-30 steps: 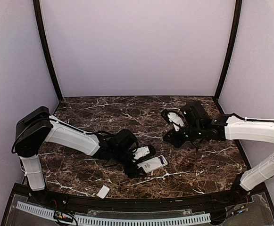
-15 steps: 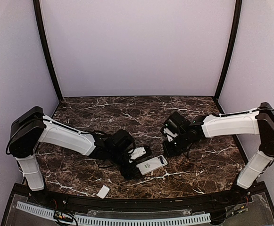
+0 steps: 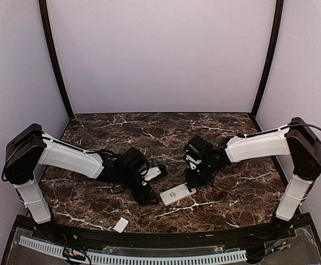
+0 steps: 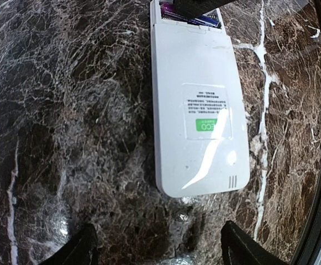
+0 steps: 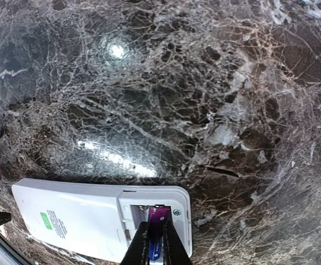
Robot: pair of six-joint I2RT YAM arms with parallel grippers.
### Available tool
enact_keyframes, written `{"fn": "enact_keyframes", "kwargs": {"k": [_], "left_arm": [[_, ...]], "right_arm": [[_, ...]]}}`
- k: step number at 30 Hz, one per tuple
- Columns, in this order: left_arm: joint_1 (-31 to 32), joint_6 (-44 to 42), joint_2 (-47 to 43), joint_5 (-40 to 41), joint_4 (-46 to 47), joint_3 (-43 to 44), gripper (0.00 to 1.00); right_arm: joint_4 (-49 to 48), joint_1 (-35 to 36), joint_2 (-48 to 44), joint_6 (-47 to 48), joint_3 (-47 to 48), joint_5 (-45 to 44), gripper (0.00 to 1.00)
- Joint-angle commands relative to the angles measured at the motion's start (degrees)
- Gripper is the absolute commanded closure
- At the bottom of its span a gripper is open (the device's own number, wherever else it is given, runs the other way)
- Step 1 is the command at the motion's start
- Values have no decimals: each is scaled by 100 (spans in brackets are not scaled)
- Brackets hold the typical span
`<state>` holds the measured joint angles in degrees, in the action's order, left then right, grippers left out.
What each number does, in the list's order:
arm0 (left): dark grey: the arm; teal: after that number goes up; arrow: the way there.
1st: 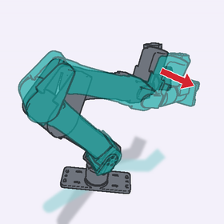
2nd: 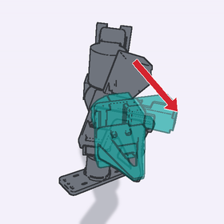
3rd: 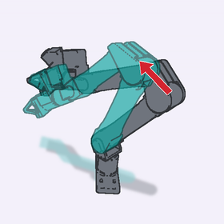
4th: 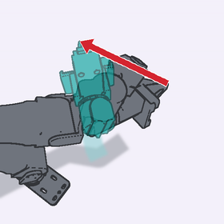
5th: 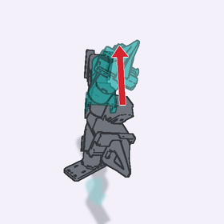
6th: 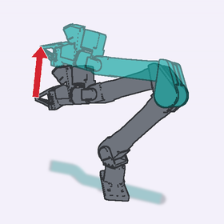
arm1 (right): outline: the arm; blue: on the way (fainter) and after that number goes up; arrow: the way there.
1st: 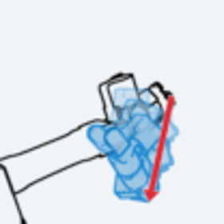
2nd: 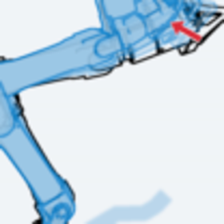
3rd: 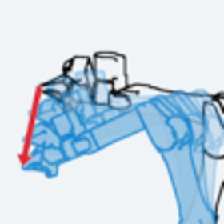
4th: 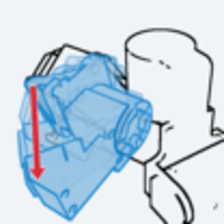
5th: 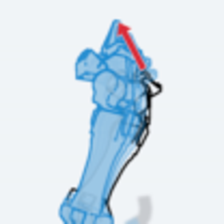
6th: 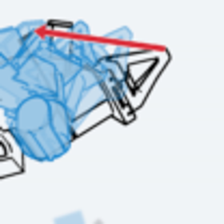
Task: Load the batteries into the remote control
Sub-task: Pick up the battery from the battery compartment.
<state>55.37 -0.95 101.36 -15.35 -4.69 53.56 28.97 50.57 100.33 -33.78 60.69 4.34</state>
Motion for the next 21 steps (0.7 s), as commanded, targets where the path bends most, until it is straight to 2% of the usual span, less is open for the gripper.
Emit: {"fn": "enact_keyframes", "kwargs": {"k": [1,12,17,21], "left_arm": [[-37,71,-140,47,-256,-113,24],[-49,69,-151,83,-281,-85,24],[-51,69,-203,118,-313,-95,24],[-46,69,-238,141,-303,-108,24]], "right_arm": [[147,88,184,-134,133,-143,91],[724,256,760,-39,425,-467,88],[817,265,928,65,539,-497,100],[1032,269,757,244,800,-551,100]]}}
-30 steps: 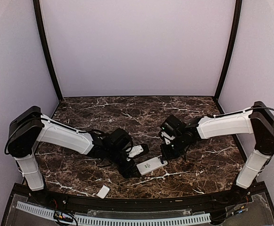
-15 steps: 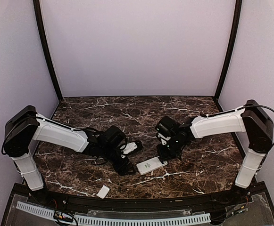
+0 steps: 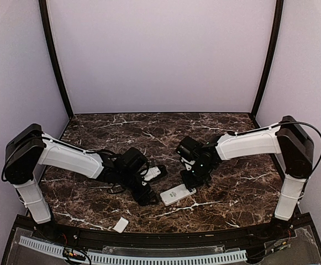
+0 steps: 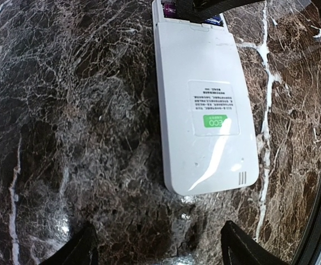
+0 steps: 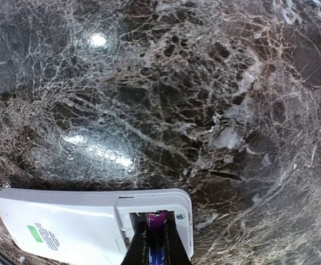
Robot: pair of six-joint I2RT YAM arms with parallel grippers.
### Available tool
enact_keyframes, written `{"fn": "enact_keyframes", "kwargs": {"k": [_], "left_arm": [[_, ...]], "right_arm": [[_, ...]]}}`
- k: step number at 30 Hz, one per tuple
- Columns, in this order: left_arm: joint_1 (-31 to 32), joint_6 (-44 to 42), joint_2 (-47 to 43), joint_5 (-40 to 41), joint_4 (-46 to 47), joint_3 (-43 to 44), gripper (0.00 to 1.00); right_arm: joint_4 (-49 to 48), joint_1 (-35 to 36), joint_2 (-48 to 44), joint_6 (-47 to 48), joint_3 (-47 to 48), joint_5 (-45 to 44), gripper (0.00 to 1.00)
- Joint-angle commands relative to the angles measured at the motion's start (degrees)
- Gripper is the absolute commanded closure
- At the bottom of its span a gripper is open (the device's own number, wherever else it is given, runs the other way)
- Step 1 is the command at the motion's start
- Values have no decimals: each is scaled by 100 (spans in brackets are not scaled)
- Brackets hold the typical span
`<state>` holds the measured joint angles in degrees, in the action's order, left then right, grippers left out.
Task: Load the batteries into the remote control
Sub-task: Pick up the battery from the battery compartment, then place the battery in the battery compartment.
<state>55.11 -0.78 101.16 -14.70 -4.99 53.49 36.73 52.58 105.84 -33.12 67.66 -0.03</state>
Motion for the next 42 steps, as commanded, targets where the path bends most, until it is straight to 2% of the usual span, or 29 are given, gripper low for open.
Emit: {"fn": "enact_keyframes", "kwargs": {"k": [1,8,16,21,26,32,42], "left_arm": [[-21,51,-210,78,-252,-96,24],[-25,247,-152,-53,-109,-76,25],[-41,450,-121,-94,115,-26,26],[-102,778,108,78,210,203,35],[-193,1176,322,152,452,386,43],[-194,1434,429,-21,918,412,44],[-199,1378,635,-107,876,391,44]], "right_arm": [[341,64,160,221,196,-131,100],[557,28,-226,577,584,142,100],[1068,-206,-244,977,756,639,100],[1599,-415,134,1411,982,1146,100],[1676,-441,424,1608,1215,1341,100],[1727,-459,776,1602,1320,1327,100],[1928,-483,881,1522,1375,1043,100]]}}
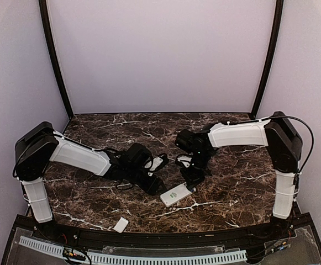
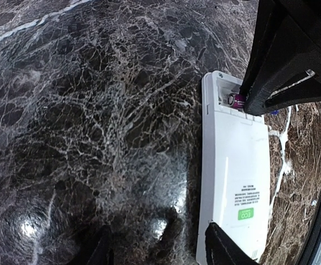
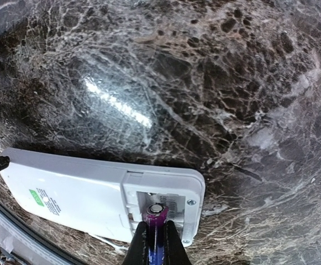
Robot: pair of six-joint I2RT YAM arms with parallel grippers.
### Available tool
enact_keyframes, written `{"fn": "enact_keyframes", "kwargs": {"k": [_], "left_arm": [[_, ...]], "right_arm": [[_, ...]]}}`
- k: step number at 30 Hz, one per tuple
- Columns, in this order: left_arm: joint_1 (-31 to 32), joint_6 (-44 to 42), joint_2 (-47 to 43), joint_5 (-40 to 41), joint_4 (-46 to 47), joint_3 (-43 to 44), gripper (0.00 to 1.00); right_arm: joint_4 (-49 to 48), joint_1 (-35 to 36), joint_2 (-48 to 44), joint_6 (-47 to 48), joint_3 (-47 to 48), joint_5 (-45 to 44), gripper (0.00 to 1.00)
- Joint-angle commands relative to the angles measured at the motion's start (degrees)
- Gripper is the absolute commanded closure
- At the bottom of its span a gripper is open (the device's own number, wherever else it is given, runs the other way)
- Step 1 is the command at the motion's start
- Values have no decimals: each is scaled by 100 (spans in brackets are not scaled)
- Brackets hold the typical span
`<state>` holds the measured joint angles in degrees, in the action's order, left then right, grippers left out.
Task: Load the batteries into the remote control
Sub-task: Place the battery in the battery compartment.
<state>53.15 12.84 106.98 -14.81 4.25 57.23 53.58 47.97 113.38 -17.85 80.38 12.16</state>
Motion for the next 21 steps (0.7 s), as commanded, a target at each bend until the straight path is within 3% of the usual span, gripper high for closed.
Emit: {"fn": "enact_keyframes", "kwargs": {"k": [1,9,21], "left_arm": [[0,6,61,-100,-47,19,44],[2,-41,147,-187,-41,50,44],[1,-87,242,-232,-34,86,44]], "right_arm": [[275,-22,131,-16,121,-190,100],[216,-19,327,119,311,-92,99],[221,-20,431,321,531,-50,87]]}}
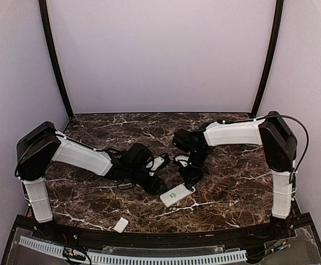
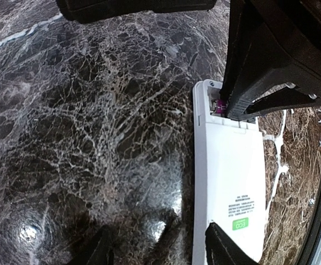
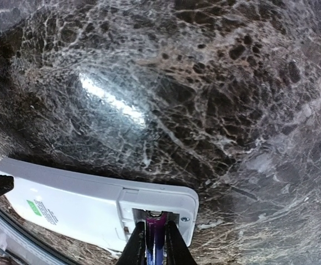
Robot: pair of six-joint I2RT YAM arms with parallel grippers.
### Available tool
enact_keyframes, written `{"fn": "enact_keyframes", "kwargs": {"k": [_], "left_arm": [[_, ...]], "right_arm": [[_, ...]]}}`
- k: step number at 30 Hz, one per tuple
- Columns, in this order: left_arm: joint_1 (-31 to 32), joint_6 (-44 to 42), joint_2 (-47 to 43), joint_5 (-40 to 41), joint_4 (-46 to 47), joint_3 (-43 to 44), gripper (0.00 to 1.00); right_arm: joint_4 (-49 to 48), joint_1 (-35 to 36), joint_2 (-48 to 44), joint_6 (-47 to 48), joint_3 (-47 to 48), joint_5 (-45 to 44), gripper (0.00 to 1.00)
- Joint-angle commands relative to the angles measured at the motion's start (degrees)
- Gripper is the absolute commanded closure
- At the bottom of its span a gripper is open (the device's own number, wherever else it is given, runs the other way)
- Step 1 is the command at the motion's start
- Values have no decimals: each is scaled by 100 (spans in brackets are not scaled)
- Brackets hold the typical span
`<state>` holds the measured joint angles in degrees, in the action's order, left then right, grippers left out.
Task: Load the batteries into the remote control
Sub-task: Place the battery in the battery compartment.
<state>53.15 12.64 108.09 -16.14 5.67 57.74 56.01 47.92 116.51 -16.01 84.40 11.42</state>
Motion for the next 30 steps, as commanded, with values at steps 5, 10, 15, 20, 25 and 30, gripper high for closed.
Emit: {"fn": "enact_keyframes", "kwargs": {"k": [5,10,15,20,25,30], "left_arm": [[-3,-121,158,-88,-212,51,44],[1,-163,172,-53,-256,66,44],[-2,-164,200,-40,-260,56,44],[-2,-187,201,-23,-268,25,44],[-5,-194,224,-19,-262,38,44],[1,-199,245,-25,-251,40,44]], "right_arm": [[64,-15,62,190,159,83,82],[108,-24,-19,212,217,190,82],[64,-33,-47,182,86,279,86],[-2,-33,-117,144,-11,341,84],[-6,-71,-157,129,-26,352,82],[-20,-114,-222,123,-16,416,79]]}}
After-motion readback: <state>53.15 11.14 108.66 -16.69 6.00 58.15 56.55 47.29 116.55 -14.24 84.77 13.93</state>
